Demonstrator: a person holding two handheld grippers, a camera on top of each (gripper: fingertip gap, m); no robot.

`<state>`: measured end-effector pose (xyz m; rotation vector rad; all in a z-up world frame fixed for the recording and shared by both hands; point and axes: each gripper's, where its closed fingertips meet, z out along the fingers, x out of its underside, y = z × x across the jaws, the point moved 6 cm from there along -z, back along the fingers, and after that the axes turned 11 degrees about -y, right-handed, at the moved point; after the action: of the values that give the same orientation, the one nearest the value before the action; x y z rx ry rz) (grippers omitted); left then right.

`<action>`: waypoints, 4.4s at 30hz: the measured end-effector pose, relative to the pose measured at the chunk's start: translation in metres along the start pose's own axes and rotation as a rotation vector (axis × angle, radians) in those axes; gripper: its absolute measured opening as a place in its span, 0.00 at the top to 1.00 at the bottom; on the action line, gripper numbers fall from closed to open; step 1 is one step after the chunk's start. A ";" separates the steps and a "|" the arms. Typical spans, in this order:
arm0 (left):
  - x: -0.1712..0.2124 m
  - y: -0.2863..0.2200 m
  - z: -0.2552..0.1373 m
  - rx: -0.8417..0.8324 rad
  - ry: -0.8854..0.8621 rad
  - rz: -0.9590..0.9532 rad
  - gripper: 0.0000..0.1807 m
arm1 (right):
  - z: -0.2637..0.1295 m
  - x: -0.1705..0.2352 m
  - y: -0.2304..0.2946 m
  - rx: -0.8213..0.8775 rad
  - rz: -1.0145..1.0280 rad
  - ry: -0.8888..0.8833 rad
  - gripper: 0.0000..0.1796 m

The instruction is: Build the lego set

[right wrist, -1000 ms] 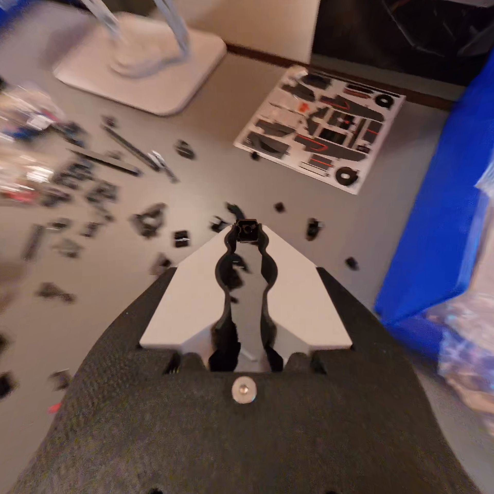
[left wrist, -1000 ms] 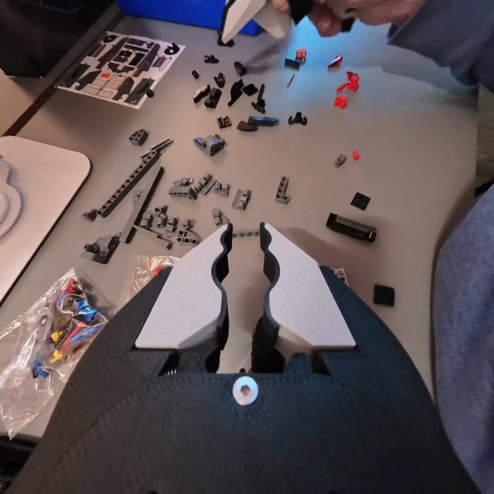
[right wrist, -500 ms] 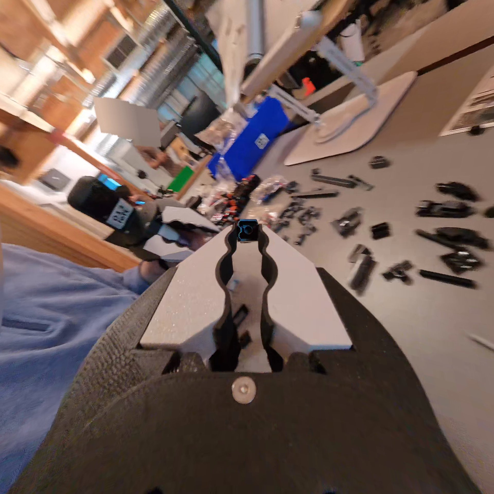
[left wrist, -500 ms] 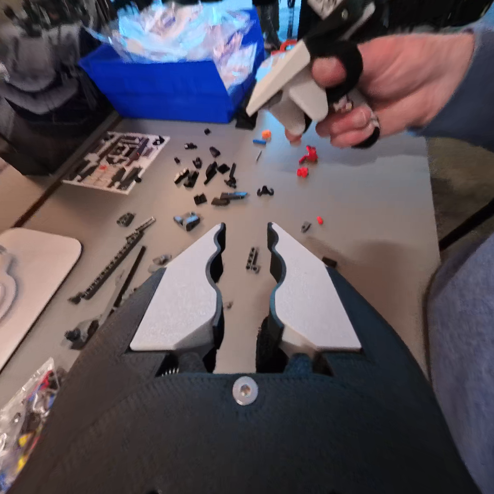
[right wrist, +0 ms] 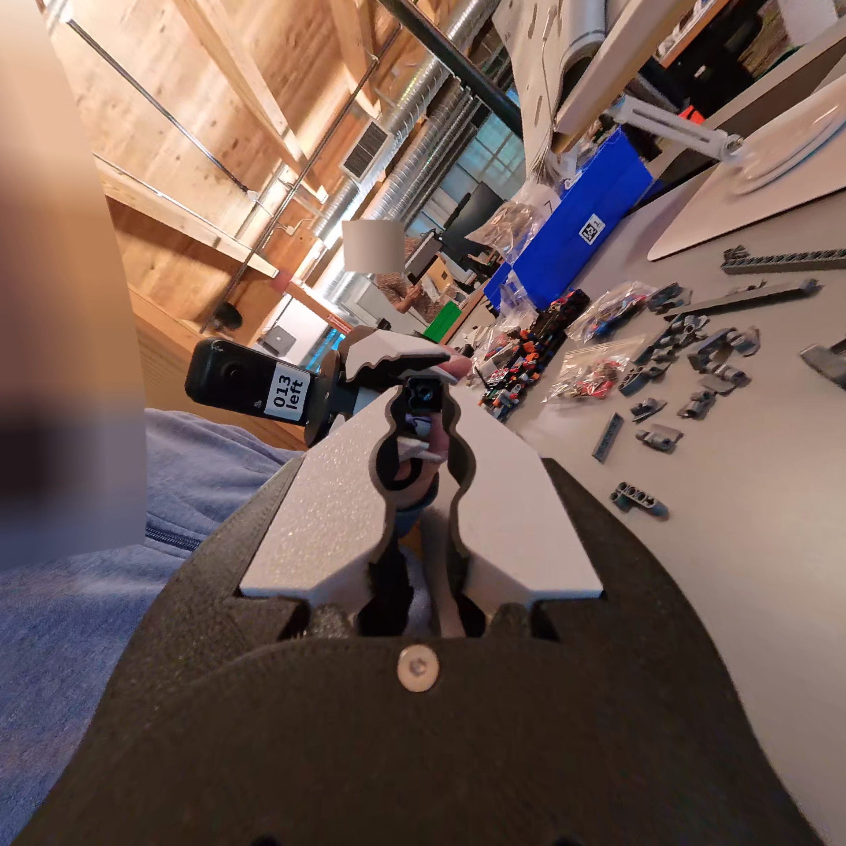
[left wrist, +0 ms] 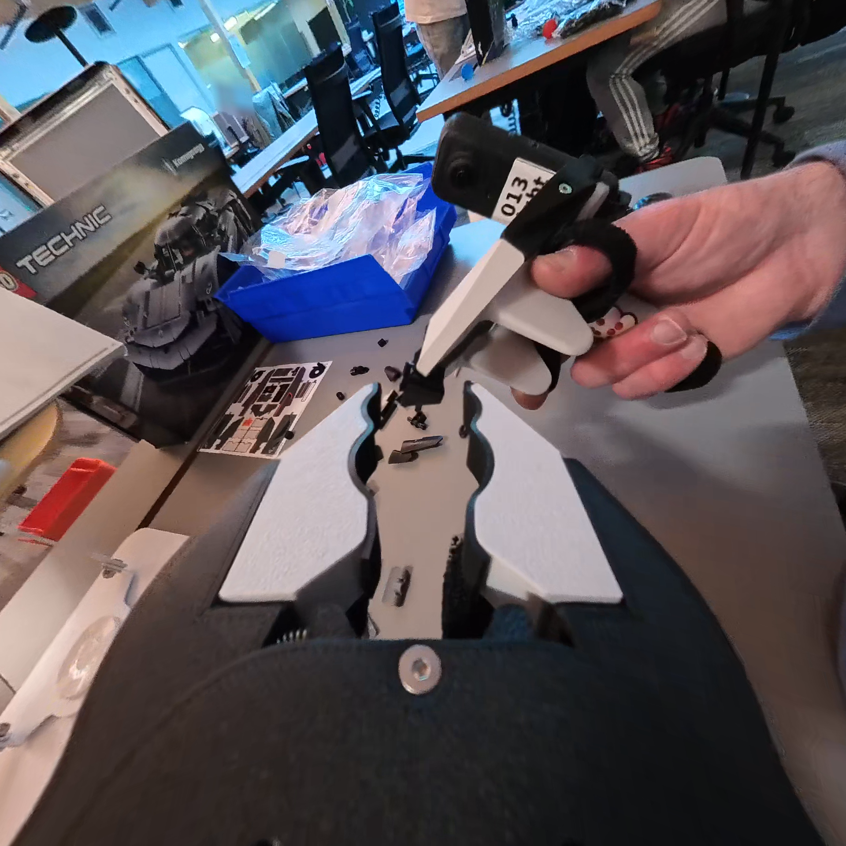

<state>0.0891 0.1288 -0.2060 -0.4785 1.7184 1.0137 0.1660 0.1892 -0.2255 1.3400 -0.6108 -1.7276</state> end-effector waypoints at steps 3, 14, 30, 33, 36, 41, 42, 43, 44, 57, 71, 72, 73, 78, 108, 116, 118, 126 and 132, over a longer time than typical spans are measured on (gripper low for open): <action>0.005 -0.002 0.001 0.010 0.027 -0.015 0.90 | 0.000 0.004 -0.001 -0.004 0.024 0.000 0.93; 0.012 -0.005 0.004 0.031 0.147 0.077 0.91 | -0.006 0.000 0.001 0.297 -0.308 0.123 0.85; 0.020 -0.020 0.011 0.081 0.296 0.251 0.91 | -0.003 0.017 0.005 0.451 -0.468 0.278 0.93; 0.017 -0.019 0.010 0.068 0.259 0.219 0.89 | -0.005 0.015 0.006 0.405 -0.406 0.239 0.93; 0.015 -0.015 0.004 0.077 0.207 0.142 0.86 | -0.008 0.013 0.009 0.312 -0.300 0.187 0.93; 0.012 -0.017 -0.003 0.135 0.127 0.080 0.87 | -0.007 0.020 0.011 0.209 -0.190 0.184 0.93; 0.011 -0.018 -0.004 0.145 0.108 0.067 0.89 | -0.006 0.020 0.011 0.194 -0.177 0.180 0.93; 0.010 -0.019 -0.005 0.145 0.099 0.062 0.90 | -0.006 0.020 0.012 0.184 -0.166 0.179 0.94; 0.010 -0.019 -0.006 0.145 0.092 0.066 0.91 | -0.006 0.020 0.012 0.178 -0.163 0.183 0.94; 0.018 -0.018 -0.004 0.134 0.171 0.116 0.91 | -0.008 0.018 0.004 0.343 -0.314 0.220 0.84; 0.024 -0.028 0.001 0.198 0.236 0.112 0.82 | -0.034 0.026 0.008 0.440 -0.387 0.270 0.94; 0.023 -0.025 -0.002 0.194 0.232 0.100 0.81 | -0.041 0.026 0.006 0.466 -0.390 0.273 0.94; 0.023 -0.022 -0.006 0.186 0.230 0.086 0.81 | -0.049 0.026 0.004 0.493 -0.391 0.280 0.94; 0.032 -0.013 -0.031 0.139 0.277 0.048 0.83 | -0.082 0.036 -0.008 0.618 -0.414 0.378 0.94; 0.073 -0.025 -0.176 0.015 0.462 -0.078 0.92 | -0.073 0.071 -0.032 0.699 -0.656 0.608 0.94; 0.076 -0.038 -0.174 0.045 0.459 -0.084 0.92 | -0.072 0.073 -0.035 0.720 -0.702 0.606 0.90; 0.077 -0.039 -0.173 0.047 0.459 -0.086 0.92 | -0.072 0.072 -0.034 0.722 -0.718 0.600 0.88; 0.076 -0.045 -0.169 0.063 0.447 -0.096 0.92 | -0.052 0.079 -0.009 0.606 -0.889 0.667 0.85; 0.071 -0.050 -0.161 0.084 0.424 -0.092 0.91 | -0.033 0.097 -0.020 0.533 -0.943 0.796 0.83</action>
<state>0.0060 -0.0192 -0.2739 -0.7509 2.0819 0.8079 0.1836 0.1215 -0.3028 2.8009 0.0891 -1.4784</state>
